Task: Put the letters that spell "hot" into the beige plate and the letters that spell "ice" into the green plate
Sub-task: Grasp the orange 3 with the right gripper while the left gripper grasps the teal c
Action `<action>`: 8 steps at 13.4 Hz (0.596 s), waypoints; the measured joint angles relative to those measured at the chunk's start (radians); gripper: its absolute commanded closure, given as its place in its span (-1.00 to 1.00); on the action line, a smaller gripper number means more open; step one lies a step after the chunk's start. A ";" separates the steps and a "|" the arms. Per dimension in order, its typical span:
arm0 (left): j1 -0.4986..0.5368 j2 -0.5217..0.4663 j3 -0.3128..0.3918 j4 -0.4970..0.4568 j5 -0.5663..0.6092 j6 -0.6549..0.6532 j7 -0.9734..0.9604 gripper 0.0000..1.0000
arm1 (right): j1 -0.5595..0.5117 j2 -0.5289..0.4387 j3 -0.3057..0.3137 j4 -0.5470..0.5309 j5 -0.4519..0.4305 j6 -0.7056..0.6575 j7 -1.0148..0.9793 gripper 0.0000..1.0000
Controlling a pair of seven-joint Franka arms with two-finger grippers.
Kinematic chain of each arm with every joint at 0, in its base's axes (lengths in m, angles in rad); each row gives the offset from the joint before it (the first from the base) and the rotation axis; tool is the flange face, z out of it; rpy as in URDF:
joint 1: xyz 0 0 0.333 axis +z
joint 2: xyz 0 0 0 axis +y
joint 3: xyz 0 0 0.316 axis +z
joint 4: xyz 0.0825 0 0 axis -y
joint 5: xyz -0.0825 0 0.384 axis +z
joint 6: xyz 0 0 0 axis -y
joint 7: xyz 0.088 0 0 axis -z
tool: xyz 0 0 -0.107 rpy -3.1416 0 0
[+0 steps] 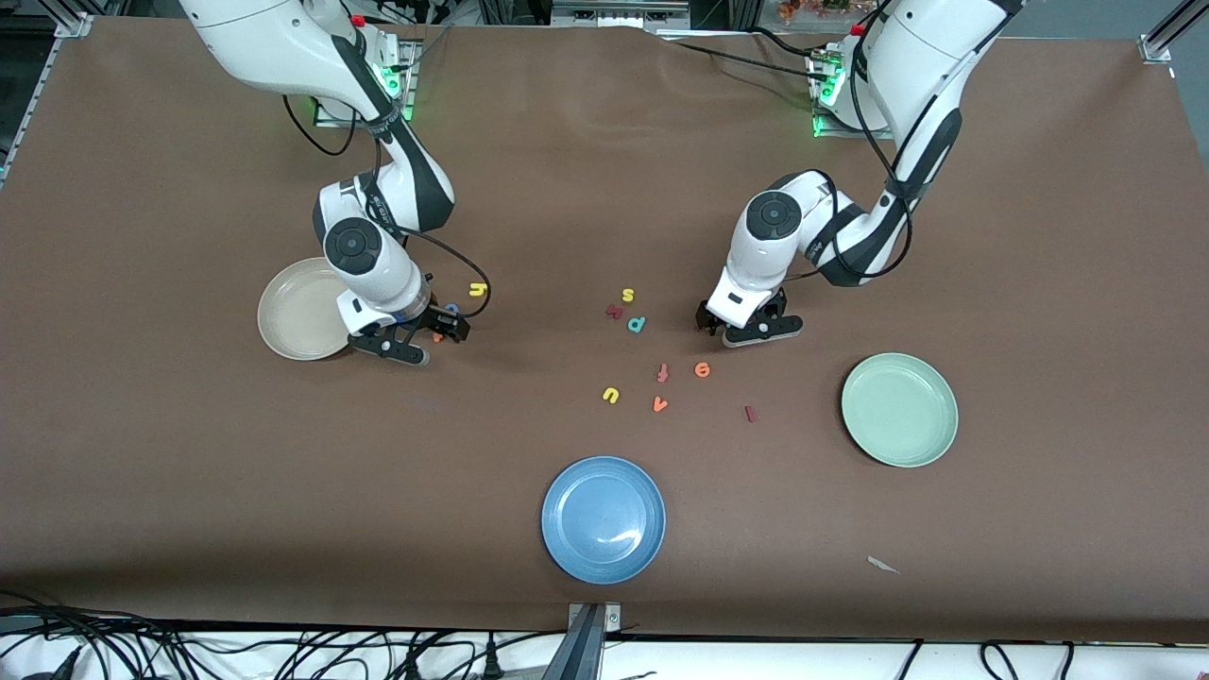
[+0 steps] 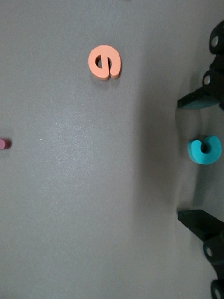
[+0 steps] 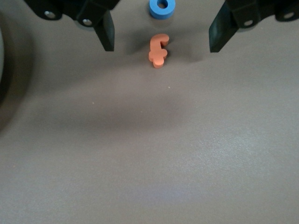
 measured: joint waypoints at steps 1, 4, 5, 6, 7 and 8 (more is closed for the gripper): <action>-0.001 0.001 0.000 0.002 0.000 0.000 0.000 -0.78 | 0.000 0.001 0.000 0.000 0.000 0.006 0.000 -0.46; -0.008 0.002 -0.001 0.005 0.000 0.000 0.000 -0.61 | 0.000 0.014 0.000 0.000 0.000 0.024 0.000 -0.37; -0.010 0.004 -0.001 0.005 0.000 0.000 0.000 -0.54 | 0.001 0.019 0.000 0.000 0.000 0.029 0.000 -0.35; -0.011 0.004 -0.002 0.006 0.000 0.000 -0.001 -0.46 | 0.003 0.022 0.000 0.000 0.000 0.031 0.000 -0.30; -0.012 0.004 -0.002 0.006 0.000 0.000 -0.001 -0.40 | 0.004 0.024 0.000 0.000 0.000 0.031 0.000 -0.27; -0.012 0.004 -0.003 0.008 0.000 0.000 -0.001 -0.35 | 0.005 0.024 0.000 0.000 0.000 0.032 -0.001 -0.14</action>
